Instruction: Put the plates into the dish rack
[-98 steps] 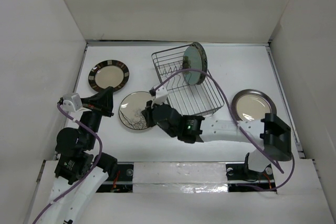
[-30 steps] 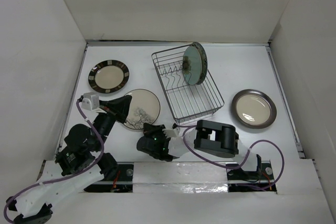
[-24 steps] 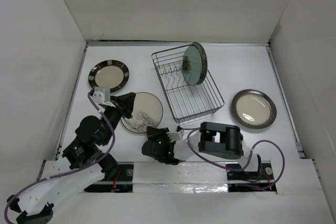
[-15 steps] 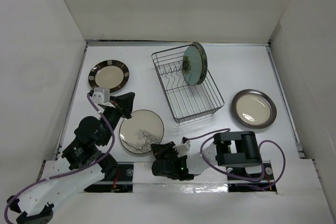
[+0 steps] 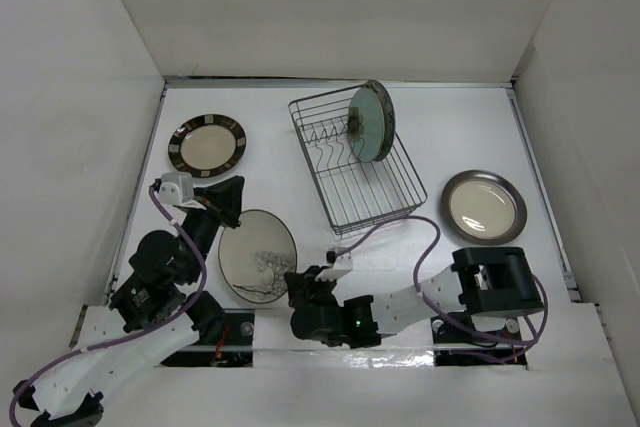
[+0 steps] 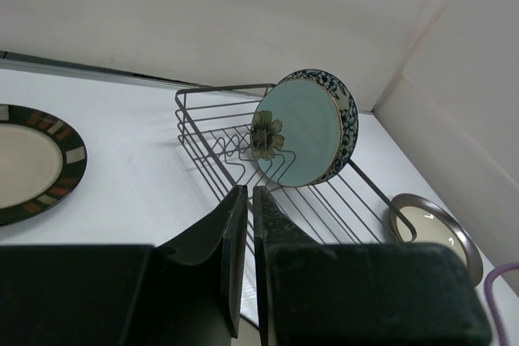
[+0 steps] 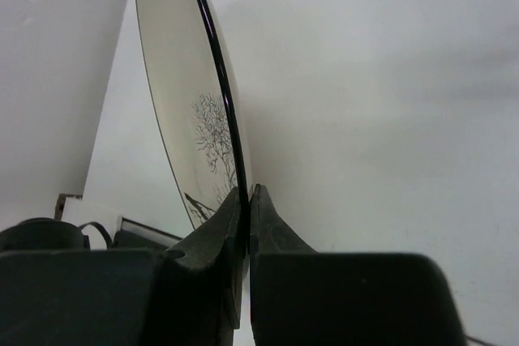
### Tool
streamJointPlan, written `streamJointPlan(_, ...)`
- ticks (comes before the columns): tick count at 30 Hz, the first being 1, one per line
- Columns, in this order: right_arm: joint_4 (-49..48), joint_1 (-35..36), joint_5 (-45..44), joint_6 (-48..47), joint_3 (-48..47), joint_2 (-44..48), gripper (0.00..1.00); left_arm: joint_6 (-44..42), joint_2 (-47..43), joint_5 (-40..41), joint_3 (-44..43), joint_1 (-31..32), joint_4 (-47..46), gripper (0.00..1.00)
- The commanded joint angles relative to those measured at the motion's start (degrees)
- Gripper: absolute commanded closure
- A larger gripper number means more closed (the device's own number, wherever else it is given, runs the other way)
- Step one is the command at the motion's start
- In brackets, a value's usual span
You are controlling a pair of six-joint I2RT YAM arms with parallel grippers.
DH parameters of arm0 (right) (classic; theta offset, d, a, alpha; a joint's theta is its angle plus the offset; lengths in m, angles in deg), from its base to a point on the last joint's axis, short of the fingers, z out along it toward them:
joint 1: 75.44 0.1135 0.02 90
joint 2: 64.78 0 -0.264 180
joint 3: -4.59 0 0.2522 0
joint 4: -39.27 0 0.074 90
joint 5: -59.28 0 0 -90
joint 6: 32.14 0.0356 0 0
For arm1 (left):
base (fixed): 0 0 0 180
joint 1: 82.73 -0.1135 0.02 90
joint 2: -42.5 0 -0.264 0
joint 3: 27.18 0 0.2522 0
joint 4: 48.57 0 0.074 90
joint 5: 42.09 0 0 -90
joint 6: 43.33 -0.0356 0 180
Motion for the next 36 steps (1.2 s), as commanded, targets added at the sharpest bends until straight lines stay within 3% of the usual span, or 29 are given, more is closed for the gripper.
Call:
streamJointPlan(1,-12.48,-0.73,-13.79,-19.30,-5.00,5.87,1.00,-0.07,0.59,0.73,-0.99,-0.20,-1.19,0.94)
streamJointPlan(6,-43.45,-4.86,-10.37,-50.75,-0.26,10.00,1.00,0.02,0.07,0.72,-1.35,-0.20,-1.28,0.93)
streamJointPlan(11,-56.52,-9.87,-8.79,-75.17,-1.13,14.39,1.00,-0.07,-2.48,2.65,-1.17,-0.20,-1.28,0.93)
streamJointPlan(14,-54.60,-14.61,-5.64,-82.06,-3.41,17.21,1.00,-0.16,-2.92,3.01,-1.17,-0.20,-1.46,0.92)
streamJointPlan(20,-43.19,-26.47,-0.79,-86.83,-6.32,22.20,1.00,0.11,-2.66,1.87,-0.73,-0.20,-1.28,0.92)
streamJointPlan(24,-27.85,-34.74,4.29,-83.60,-10.52,25.99,1.00,0.11,-1.96,0.81,-0.64,-0.20,-1.63,0.92)
streamJointPlan(30,-17.01,-45.02,13.17,-81.30,-12.99,26.36,1.00,0.11,-0.46,-0.24,-0.91,-0.20,-1.72,0.91)
streamJointPlan(33,-9.38,-48.36,16.43,-80.42,-16.59,24.43,1.00,-0.07,-0.37,-0.16,-0.73,-0.20,-1.98,0.90)
streamJointPlan(36,-7.94,-49.08,19.15,-81.91,-18.27,22.14,1.00,-0.07,-0.20,-0.24,-0.82,-0.20,-1.81,0.90)
